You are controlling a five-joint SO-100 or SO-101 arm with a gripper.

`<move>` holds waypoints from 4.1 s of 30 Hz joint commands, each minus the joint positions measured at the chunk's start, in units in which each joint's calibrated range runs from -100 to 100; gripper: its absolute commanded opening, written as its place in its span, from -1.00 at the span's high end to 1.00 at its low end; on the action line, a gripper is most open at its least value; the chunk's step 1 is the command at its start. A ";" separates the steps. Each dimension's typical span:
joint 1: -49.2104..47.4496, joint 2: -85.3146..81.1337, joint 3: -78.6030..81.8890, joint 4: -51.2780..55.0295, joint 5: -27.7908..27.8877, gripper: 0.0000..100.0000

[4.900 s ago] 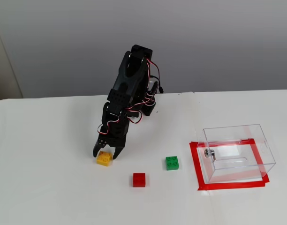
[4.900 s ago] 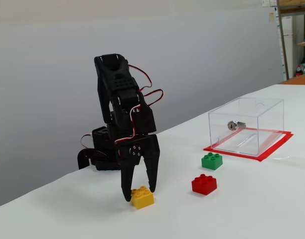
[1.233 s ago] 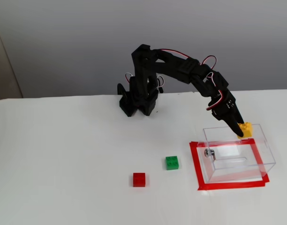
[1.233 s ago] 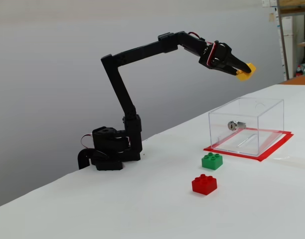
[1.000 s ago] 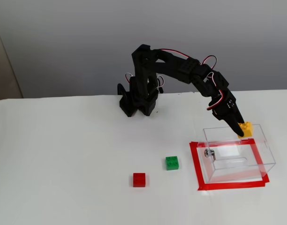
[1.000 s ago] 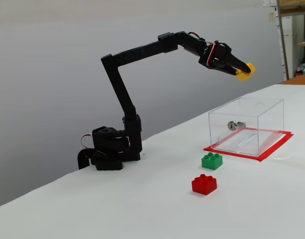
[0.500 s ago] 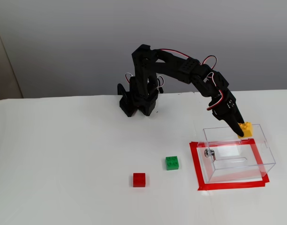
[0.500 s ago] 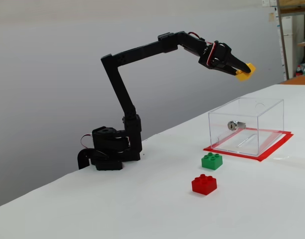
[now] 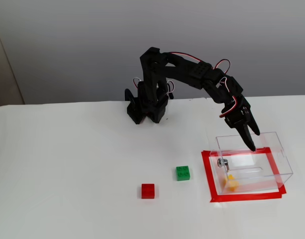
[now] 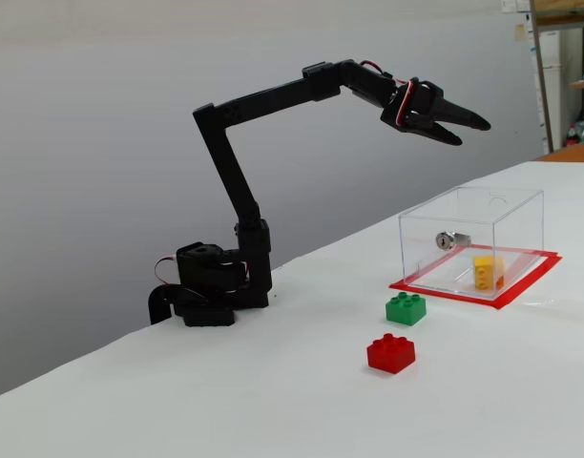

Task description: Pick the yellow lego brick and place it into the transparent box

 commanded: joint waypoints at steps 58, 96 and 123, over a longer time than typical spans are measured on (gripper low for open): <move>53.25 -46.38 40.59 8.50 -0.04 0.97; 62.20 -69.04 74.14 7.63 -4.16 0.97; 63.01 -84.90 91.95 7.63 -8.23 0.97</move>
